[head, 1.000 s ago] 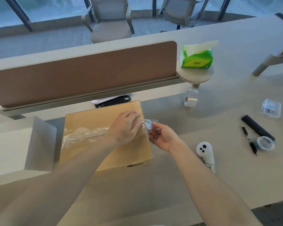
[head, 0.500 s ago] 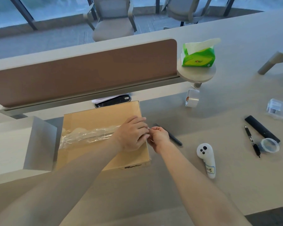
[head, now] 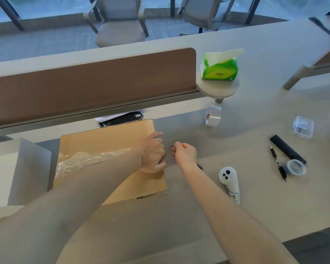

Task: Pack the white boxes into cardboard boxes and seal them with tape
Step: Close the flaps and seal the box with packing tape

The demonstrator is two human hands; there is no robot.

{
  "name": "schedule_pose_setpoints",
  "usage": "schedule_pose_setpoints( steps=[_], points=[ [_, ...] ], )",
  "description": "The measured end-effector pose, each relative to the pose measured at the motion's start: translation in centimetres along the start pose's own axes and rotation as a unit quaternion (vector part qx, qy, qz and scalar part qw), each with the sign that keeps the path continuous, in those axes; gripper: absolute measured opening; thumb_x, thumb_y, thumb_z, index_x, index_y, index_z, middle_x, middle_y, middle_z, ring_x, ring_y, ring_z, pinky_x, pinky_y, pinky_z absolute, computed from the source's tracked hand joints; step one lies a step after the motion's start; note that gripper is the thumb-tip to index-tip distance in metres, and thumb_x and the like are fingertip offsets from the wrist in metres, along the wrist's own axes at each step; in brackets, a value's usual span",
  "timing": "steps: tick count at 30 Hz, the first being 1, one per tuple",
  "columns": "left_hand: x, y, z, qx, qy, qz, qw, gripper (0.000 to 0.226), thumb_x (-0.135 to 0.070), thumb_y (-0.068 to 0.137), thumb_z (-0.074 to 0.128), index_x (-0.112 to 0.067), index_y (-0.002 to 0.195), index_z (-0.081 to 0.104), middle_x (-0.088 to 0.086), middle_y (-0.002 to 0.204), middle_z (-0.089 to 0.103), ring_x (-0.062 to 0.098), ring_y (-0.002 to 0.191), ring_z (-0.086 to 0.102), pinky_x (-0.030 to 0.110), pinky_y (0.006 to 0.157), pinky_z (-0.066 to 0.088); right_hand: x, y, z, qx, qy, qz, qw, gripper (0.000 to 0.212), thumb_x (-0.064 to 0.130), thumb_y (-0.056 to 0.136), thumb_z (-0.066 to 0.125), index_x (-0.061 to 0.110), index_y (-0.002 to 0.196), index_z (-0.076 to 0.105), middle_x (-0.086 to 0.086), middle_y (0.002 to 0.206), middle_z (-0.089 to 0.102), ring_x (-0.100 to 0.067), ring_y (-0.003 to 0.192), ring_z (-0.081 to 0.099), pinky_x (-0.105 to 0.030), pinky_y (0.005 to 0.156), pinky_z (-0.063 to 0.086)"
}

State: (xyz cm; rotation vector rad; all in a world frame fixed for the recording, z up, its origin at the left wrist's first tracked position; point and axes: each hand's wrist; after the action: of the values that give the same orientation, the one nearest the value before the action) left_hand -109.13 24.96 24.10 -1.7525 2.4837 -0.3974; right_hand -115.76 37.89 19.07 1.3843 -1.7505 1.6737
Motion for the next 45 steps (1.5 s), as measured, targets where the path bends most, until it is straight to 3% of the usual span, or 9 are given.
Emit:
schedule_pose_setpoints(
  steps=[5, 11, 15, 18, 22, 31, 39, 42, 45],
  points=[
    [0.4, -1.6, 1.4, -0.157, -0.041, -0.043, 0.986, 0.041, -0.041, 0.091, 0.037, -0.014, 0.092, 0.068, 0.005, 0.093, 0.067, 0.027, 0.104, 0.057, 0.046, 0.118, 0.025, 2.0, -0.9, 1.5, 0.086, 0.006, 0.026, 0.996, 0.045, 0.045, 0.096, 0.040, 0.013, 0.075, 0.066, -0.014, 0.086, 0.072, -0.031, 0.081, 0.066, -0.049, 0.087, 0.053],
    [2.2, -11.9, 5.1, -0.257, -0.182, -0.334, 0.888, 0.051, -0.042, 0.097, 0.037, -0.002, 0.120, 0.060, 0.017, 0.124, 0.061, 0.035, 0.117, 0.053, 0.045, 0.108, 0.037, 3.2, -4.8, 3.6, 0.068, -0.197, -0.043, 0.977, 0.061, 0.053, 0.101, 0.028, 0.005, 0.107, 0.066, -0.010, 0.108, 0.066, -0.030, 0.100, 0.059, -0.037, 0.084, 0.044],
    [3.2, -18.4, 6.8, -0.172, -0.269, -0.549, 0.772, 0.070, -0.048, 0.098, 0.048, 0.002, 0.145, 0.036, 0.019, 0.152, 0.039, 0.035, 0.143, 0.031, 0.047, 0.119, 0.025, 3.4, -5.0, 4.1, 0.092, -0.298, -0.039, 0.949, 0.083, 0.069, 0.094, 0.029, 0.000, 0.128, 0.057, -0.015, 0.126, 0.061, -0.035, 0.116, 0.056, -0.039, 0.095, 0.043],
    [3.4, -20.9, 6.4, -0.145, -0.366, -0.624, 0.675, 0.096, -0.069, 0.089, 0.049, -0.004, 0.152, 0.017, 0.014, 0.158, 0.032, 0.037, 0.139, 0.040, 0.051, 0.106, 0.040, 2.8, -4.9, 4.0, 0.102, -0.309, -0.033, 0.945, 0.087, 0.072, 0.093, 0.028, -0.004, 0.123, 0.059, -0.017, 0.121, 0.062, -0.033, 0.108, 0.057, -0.039, 0.096, 0.045],
    [4.3, -22.8, 7.0, -0.090, -0.559, -0.650, 0.507, 0.101, -0.081, 0.079, 0.053, 0.002, 0.136, 0.051, 0.018, 0.135, 0.058, 0.036, 0.118, 0.056, 0.042, 0.098, 0.044, 2.9, -5.0, 4.0, 0.092, -0.367, -0.066, 0.923, 0.083, 0.069, 0.095, 0.022, -0.001, 0.113, 0.063, -0.018, 0.114, 0.064, -0.033, 0.102, 0.059, -0.042, 0.094, 0.047],
    [4.6, -23.4, 7.0, -0.070, -0.486, -0.634, 0.598, 0.088, -0.072, 0.095, 0.032, 0.005, 0.128, 0.057, 0.024, 0.131, 0.060, 0.040, 0.121, 0.055, 0.040, 0.094, 0.044, 3.6, -5.3, 4.6, 0.053, -0.428, -0.075, 0.899, 0.077, 0.060, 0.100, 0.022, -0.005, 0.118, 0.058, -0.023, 0.122, 0.061, -0.036, 0.109, 0.057, -0.036, 0.083, 0.041],
    [4.8, -23.4, 8.0, -0.161, -0.619, -0.578, 0.507, 0.098, -0.078, 0.081, 0.052, -0.014, 0.153, 0.036, 0.011, 0.152, 0.045, 0.032, 0.134, 0.046, 0.042, 0.106, 0.038, 2.9, -6.2, 6.1, 0.000, -0.350, -0.107, 0.931, 0.066, 0.052, 0.103, 0.026, -0.005, 0.120, 0.055, -0.022, 0.125, 0.058, -0.037, 0.121, 0.050, -0.041, 0.098, 0.039],
    [4.9, -22.9, 8.3, -0.168, -0.640, -0.577, 0.479, 0.062, -0.067, 0.092, 0.049, -0.016, 0.125, 0.061, 0.009, 0.122, 0.062, 0.028, 0.105, 0.056, 0.037, 0.088, 0.041, 2.7, -5.6, 5.9, 0.010, -0.354, -0.111, 0.929, 0.060, 0.048, 0.104, 0.024, -0.003, 0.115, 0.055, -0.022, 0.123, 0.058, -0.038, 0.120, 0.050, -0.040, 0.096, 0.039],
    [5.1, -22.7, 8.1, -0.170, -0.614, -0.581, 0.506, 0.050, -0.061, 0.097, 0.046, -0.018, 0.115, 0.064, 0.010, 0.117, 0.063, 0.028, 0.102, 0.056, 0.038, 0.089, 0.042, 2.8, -5.0, 6.1, 0.011, -0.363, -0.127, 0.923, 0.059, 0.045, 0.105, 0.021, -0.001, 0.116, 0.056, -0.023, 0.122, 0.059, -0.039, 0.121, 0.050, -0.041, 0.096, 0.040]
  ],
)
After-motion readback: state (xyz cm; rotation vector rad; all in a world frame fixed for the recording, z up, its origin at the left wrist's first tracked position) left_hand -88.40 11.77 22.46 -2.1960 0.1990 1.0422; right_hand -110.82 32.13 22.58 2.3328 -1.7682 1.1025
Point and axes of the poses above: each hand's wrist, its own y-axis towards the middle knuckle, its own z-axis out of the palm, x = y × z
